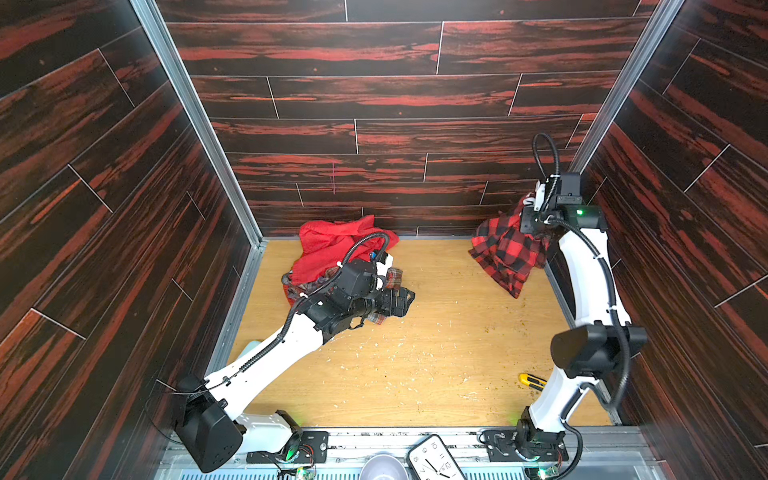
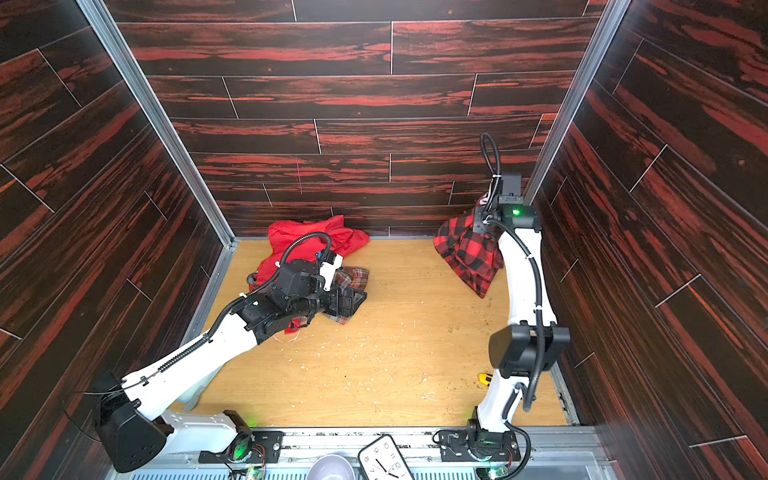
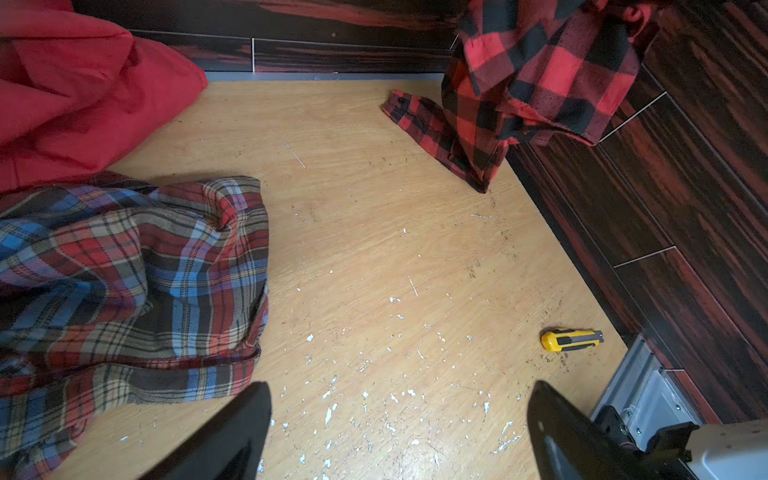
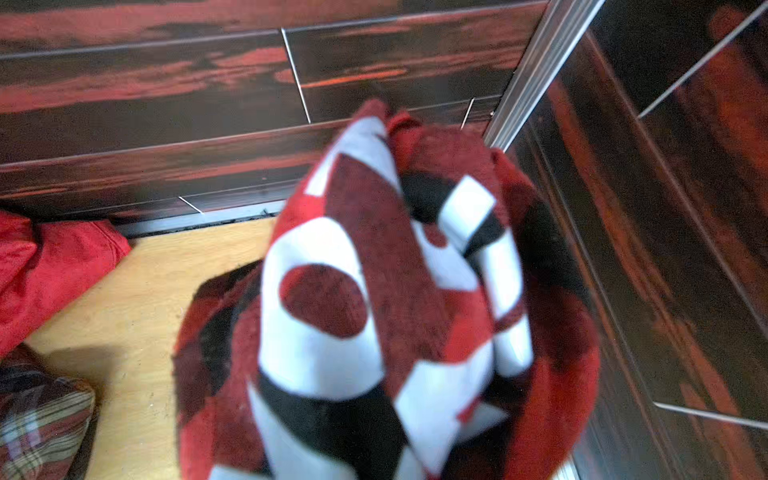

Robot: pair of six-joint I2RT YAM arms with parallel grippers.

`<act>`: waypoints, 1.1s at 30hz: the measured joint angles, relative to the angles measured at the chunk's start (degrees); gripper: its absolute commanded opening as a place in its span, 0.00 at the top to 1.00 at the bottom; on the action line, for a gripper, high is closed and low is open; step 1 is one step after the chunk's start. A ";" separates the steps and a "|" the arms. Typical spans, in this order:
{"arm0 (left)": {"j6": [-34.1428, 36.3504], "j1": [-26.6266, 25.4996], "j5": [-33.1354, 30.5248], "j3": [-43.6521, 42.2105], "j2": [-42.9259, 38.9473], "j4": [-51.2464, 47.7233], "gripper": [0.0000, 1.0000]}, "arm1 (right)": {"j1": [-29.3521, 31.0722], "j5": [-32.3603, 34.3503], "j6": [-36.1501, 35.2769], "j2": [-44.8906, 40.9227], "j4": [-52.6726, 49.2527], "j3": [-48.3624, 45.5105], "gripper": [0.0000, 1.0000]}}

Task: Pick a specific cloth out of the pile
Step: 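Lift the check shirt with the right gripper toward the far wall, then lower the check shirt into the far corner with the right gripper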

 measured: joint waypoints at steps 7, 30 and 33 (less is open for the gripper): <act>0.02 0.00 -1.20 0.00 -1.51 -0.17 0.01 | -1.51 -8.87 1.75 5.81 -1.55 -0.92 1.00; 0.44 0.00 -2.03 0.04 -1.33 -1.16 0.01 | -13.20 -12.26 8.44 22.40 4.26 -11.78 1.00; 0.44 0.00 -2.19 0.28 -1.16 -1.29 0.01 | -12.22 -8.72 7.74 24.35 3.76 -9.90 1.00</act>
